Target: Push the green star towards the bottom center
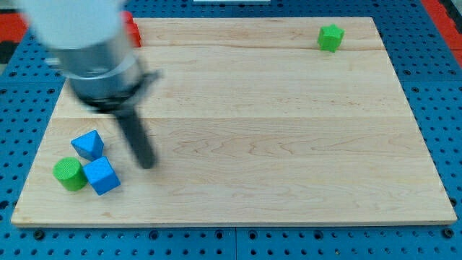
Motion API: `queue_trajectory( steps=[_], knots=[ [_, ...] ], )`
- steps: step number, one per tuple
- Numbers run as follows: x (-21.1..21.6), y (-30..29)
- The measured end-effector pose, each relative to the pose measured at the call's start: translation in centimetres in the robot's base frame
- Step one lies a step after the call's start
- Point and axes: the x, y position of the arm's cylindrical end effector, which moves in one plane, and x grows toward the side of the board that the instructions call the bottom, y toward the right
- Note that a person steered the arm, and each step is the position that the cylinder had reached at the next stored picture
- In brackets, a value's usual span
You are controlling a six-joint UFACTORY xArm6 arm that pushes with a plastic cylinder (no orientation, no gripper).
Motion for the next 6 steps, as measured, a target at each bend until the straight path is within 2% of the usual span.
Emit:
queue_trajectory(
  steps=[1,3,4,5,6],
  knots=[
    [-1.6,8.9],
    [-13.5,29.7],
    [-22.1,35.0],
    [-30.8,32.1],
    [-32.0,24.3]
  ],
)
